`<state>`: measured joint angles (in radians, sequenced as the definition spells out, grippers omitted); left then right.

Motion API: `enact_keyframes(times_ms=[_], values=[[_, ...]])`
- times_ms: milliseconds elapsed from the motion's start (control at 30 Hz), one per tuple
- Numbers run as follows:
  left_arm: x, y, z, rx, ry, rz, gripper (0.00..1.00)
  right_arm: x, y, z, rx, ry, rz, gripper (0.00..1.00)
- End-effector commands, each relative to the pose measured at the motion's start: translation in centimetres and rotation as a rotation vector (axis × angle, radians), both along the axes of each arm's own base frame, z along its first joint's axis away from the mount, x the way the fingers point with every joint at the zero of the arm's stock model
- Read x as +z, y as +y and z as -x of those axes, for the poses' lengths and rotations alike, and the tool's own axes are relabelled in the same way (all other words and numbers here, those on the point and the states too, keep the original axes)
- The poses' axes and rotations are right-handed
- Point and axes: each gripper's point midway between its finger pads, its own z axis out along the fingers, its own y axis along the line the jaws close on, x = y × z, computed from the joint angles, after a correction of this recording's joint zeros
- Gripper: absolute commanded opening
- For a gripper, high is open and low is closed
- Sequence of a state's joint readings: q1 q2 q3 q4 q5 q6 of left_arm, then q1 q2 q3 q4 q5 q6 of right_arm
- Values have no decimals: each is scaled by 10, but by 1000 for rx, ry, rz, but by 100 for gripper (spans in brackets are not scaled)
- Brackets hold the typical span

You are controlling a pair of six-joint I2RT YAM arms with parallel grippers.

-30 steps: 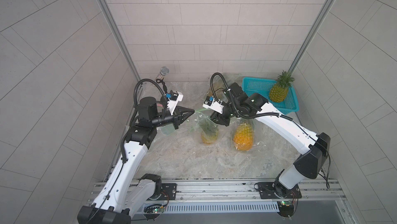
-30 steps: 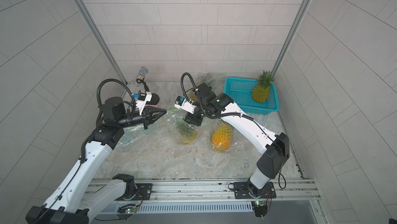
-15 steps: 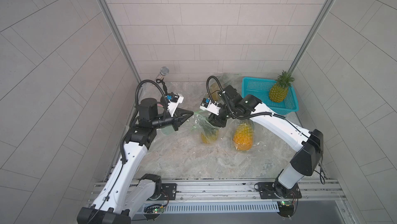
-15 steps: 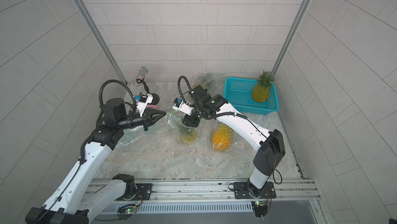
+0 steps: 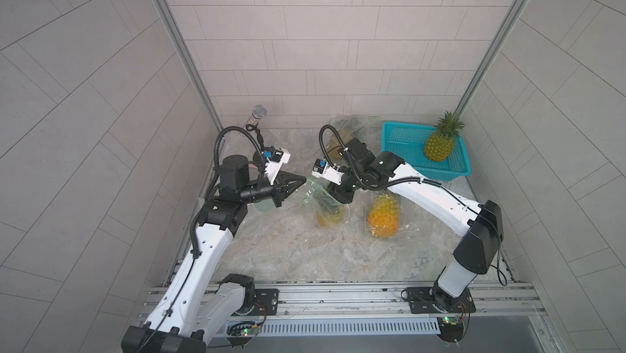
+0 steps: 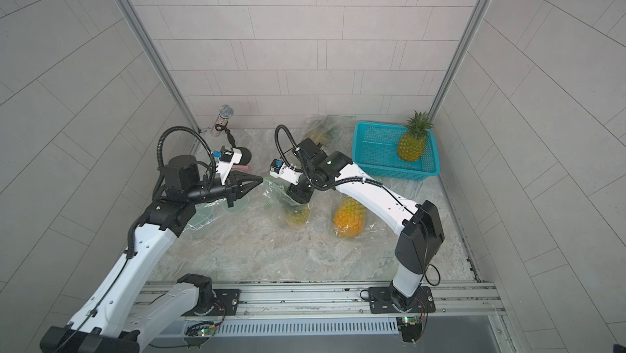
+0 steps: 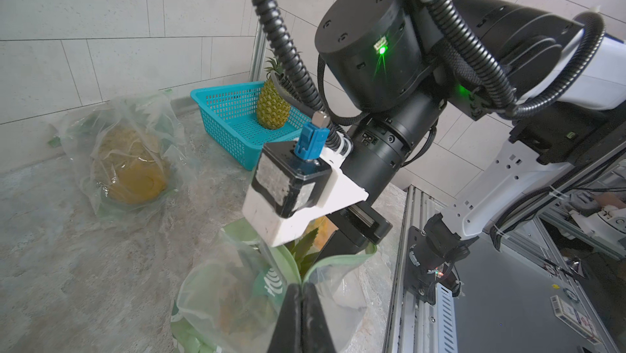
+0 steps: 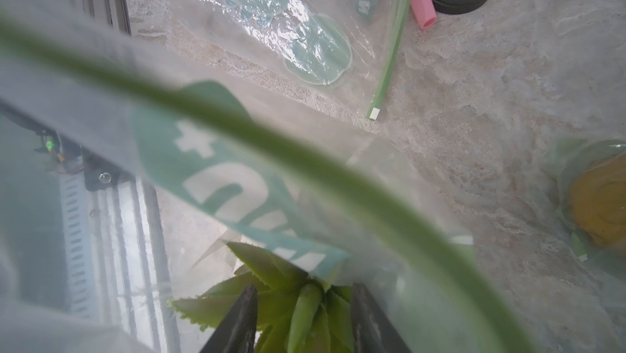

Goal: Open the zip-top bag and take out the pineapple
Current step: Pick up the pineapple from the zipper food storage bag.

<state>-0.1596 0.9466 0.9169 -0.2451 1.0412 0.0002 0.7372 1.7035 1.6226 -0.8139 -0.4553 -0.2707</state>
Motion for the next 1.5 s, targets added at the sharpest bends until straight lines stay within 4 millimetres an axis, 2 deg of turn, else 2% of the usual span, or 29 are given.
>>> enact_keyframes(times_ms=[0,100,200,267,333,467,667,767,933,1033,1167,1267,1467], values=[[1,1,2,10,-34,-20,0,-23,-1,4,-10,37,57,46],[-1,3,0,21,-29,-29,0,-30,-1,2,-24,44,65,41],[-2,4,-1,32,-29,-37,0,-31,-2,2,-34,47,69,27],[-2,5,-1,41,-31,-39,1,-27,-3,2,-38,50,67,11],[-1,7,-2,57,-35,-42,8,-22,-4,3,-40,50,49,1],[0,19,-15,179,-26,-58,38,1,-7,2,-56,74,-80,0],[4,58,-44,463,59,28,53,42,-17,-9,-122,28,-286,0],[4,80,-54,631,116,92,67,64,-27,-12,-155,9,-378,0],[-20,98,-62,783,278,133,68,103,-39,-7,-174,-28,-520,0],[-34,99,-65,811,345,193,68,127,-39,-1,-165,-51,-592,0],[-35,87,-65,752,380,290,69,151,-39,6,-153,-61,-662,0],[-27,69,-61,649,377,324,70,159,-39,8,-147,-67,-680,0],[-20,46,-51,514,362,334,72,160,-37,6,-148,-63,-681,0]])
